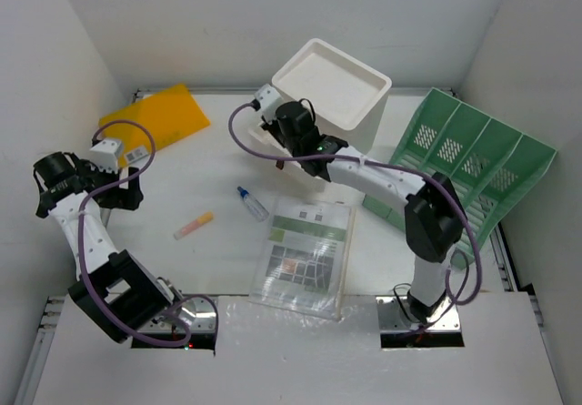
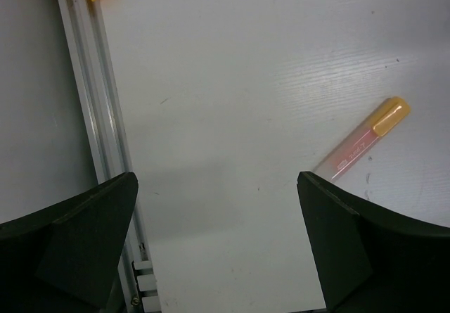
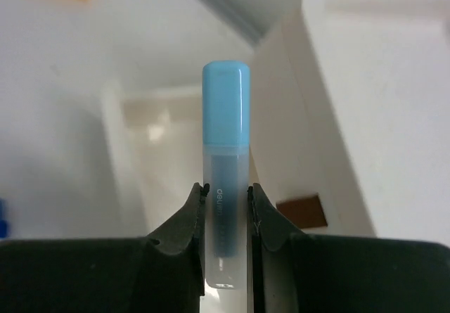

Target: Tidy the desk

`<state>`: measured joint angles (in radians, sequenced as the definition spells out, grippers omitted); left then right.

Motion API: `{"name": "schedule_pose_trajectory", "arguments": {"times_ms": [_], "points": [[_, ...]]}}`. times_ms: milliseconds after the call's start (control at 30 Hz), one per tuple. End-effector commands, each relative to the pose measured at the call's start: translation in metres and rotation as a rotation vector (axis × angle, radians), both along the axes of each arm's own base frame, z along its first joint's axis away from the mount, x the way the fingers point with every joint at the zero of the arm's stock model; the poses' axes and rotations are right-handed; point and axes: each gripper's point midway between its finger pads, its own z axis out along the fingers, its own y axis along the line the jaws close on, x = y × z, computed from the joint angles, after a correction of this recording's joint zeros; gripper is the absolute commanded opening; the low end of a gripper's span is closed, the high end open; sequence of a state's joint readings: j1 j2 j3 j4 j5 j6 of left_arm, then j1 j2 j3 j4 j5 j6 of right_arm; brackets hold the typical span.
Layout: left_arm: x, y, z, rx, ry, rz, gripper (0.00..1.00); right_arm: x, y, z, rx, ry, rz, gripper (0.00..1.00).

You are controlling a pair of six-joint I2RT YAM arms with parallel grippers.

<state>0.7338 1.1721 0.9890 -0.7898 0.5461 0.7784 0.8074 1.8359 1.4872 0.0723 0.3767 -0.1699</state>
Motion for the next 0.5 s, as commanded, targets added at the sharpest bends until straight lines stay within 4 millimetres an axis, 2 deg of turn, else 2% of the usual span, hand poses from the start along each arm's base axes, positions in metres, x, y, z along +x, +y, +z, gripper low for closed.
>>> {"name": "schedule_pose_trajectory", "arguments": {"times_ms": [0,67,133,167,200,267,300,333,367,400,467], "points": [[0.003,-0.005,0.008,0.018,-0.044,-0.046,0.95,0.004,-0.040,-0.052,-0.150,0.138,-0.117,0.00],[0.003,-0.008,0.008,0.020,-0.046,-0.064,0.95,0.010,-0.044,-0.050,-0.153,0.135,-0.130,0.00],[0.001,-0.012,0.007,0.015,-0.043,-0.091,0.95,0.015,-0.043,-0.049,-0.180,0.132,-0.098,0.06],[0.001,-0.015,0.006,0.017,-0.048,-0.120,0.94,0.015,-0.041,-0.047,-0.188,0.128,-0.086,0.20],[0.000,-0.018,0.004,0.013,-0.045,-0.136,0.94,0.013,-0.042,-0.050,-0.214,0.144,-0.074,0.29],[-0.002,-0.036,-0.006,0.010,-0.017,-0.224,0.93,0.013,-0.037,-0.038,-0.217,0.136,-0.030,0.44],[-0.003,-0.045,-0.011,0.008,0.001,-0.258,0.93,0.010,-0.037,-0.036,-0.228,0.141,-0.018,0.58],[0.002,-0.068,-0.016,0.011,0.016,-0.345,0.93,0.009,-0.037,-0.024,-0.219,0.127,-0.011,0.64],[-0.003,-0.079,-0.030,0.020,0.057,-0.380,0.92,0.007,-0.035,-0.019,-0.211,0.126,0.004,0.68],[-0.001,-0.102,-0.034,0.038,0.060,-0.474,0.93,0.005,-0.036,-0.014,-0.213,0.128,0.014,0.73],[-0.011,-0.120,-0.053,0.068,0.101,-0.574,0.93,-0.005,-0.032,0.004,-0.178,0.118,0.064,0.78]]}}
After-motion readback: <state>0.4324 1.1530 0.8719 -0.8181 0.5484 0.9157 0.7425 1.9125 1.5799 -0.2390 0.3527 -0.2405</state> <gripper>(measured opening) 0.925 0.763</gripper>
